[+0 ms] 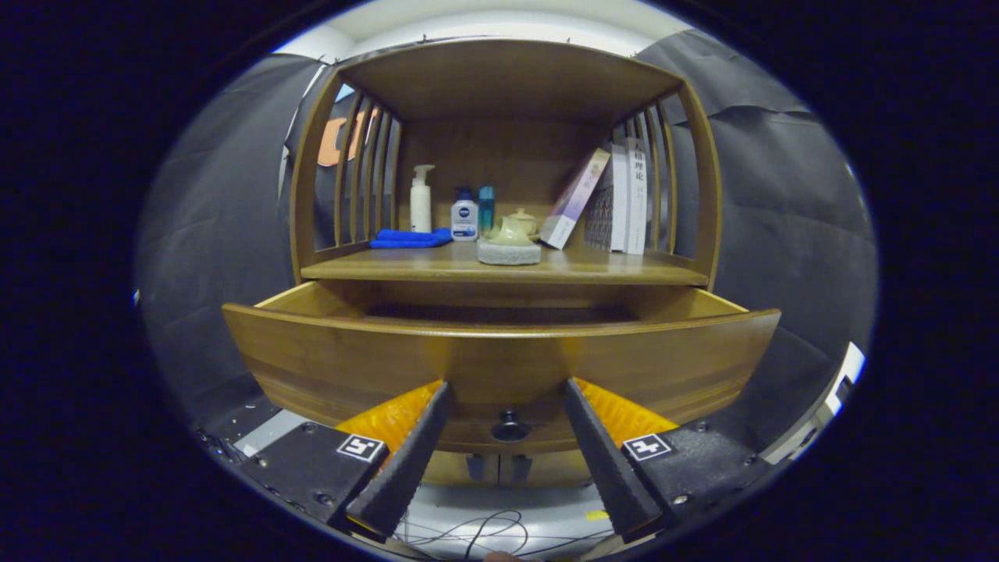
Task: Pull open the drawer, take out the items inside it, and place them on the countertop above the cabinet.
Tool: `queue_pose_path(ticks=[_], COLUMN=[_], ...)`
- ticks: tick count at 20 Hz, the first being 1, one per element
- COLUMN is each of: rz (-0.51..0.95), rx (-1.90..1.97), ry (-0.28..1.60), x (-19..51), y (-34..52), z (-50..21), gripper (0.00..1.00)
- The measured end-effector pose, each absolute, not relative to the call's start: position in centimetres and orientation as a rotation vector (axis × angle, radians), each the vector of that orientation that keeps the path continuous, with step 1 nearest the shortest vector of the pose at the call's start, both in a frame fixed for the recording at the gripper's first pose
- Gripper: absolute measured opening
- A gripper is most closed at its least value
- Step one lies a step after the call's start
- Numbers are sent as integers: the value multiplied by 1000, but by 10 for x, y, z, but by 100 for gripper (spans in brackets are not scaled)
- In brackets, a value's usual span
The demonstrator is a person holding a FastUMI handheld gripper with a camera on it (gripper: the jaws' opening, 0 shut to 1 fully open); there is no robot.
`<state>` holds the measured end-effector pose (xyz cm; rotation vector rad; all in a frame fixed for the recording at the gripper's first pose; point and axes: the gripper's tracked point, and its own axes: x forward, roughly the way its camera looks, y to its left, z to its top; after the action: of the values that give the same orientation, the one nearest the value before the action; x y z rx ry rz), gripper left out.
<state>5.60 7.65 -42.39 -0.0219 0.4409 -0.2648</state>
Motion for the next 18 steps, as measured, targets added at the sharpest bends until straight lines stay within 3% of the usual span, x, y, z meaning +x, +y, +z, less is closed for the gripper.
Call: queue_pose_path(ticks=[18], rz=[-282], rx=[-57], ry=[467], x=[136], y=[60], z=[-433], gripper=[97])
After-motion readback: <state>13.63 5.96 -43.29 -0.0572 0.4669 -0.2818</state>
